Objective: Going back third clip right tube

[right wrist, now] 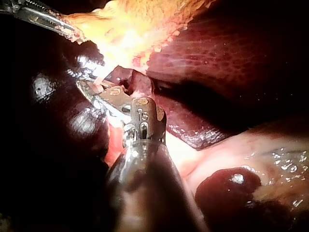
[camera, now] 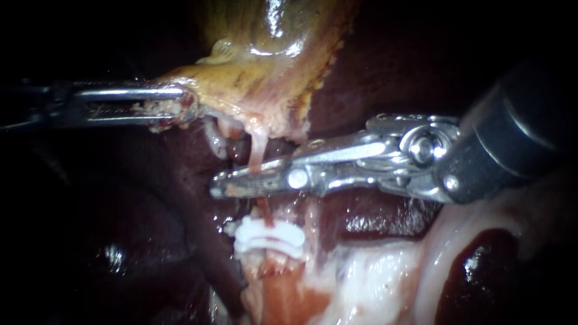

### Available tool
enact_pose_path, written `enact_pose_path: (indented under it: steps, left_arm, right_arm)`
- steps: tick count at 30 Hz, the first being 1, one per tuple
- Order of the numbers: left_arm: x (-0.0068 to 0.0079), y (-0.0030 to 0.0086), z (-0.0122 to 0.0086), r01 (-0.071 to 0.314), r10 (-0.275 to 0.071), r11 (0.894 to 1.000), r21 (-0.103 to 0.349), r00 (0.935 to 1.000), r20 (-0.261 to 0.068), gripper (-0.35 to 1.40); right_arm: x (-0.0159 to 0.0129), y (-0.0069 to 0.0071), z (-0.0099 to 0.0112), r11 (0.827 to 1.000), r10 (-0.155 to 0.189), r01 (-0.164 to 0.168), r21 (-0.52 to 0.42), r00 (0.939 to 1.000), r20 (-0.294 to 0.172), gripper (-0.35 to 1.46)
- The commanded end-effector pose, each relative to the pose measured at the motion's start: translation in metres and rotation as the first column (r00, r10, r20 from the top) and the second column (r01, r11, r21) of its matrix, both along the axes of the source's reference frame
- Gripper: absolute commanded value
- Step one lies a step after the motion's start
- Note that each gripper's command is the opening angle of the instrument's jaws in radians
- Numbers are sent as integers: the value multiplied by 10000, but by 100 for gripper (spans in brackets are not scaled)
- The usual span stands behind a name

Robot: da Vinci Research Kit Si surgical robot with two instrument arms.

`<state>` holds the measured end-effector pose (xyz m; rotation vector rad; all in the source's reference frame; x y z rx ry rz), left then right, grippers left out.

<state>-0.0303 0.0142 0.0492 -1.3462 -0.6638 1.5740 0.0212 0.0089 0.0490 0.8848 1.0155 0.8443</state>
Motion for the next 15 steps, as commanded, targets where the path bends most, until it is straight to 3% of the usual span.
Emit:
enact_pose_path:
  steps: [1, 3, 5, 7, 15]
  left_arm:
    - [0, 0, 0, 2, -2, 10000, 2, 10000, -2, -35]
    - [0, 0, 0, 2, -2, 10000, 2, 10000, -2, -35]
    - [0, 0, 0, 2, -2, 10000, 2, 10000, -2, -35]
    - [-1, 0, 0, 6, -6, 10000, 0, 10000, -5, -35]
    - [-1, -1, 1, 8, -8, 10000, -6, 10000, -8, -35]
  right_arm:
    - [0, 0, 2, 10000, 21, -21, 5, 10000, -27, -35]
    - [1, 0, 5, 10000, 94, -94, 10, 9999, -118, -31]
    - [3, 0, 12, 9999, 140, -140, -7, 9998, -154, 8]
    - [5, -1, 22, 9998, 171, -172, -48, 9997, -161, 29]
    - [9, -11, 73, 9988, 252, -258, -412, 9996, -144, 49]
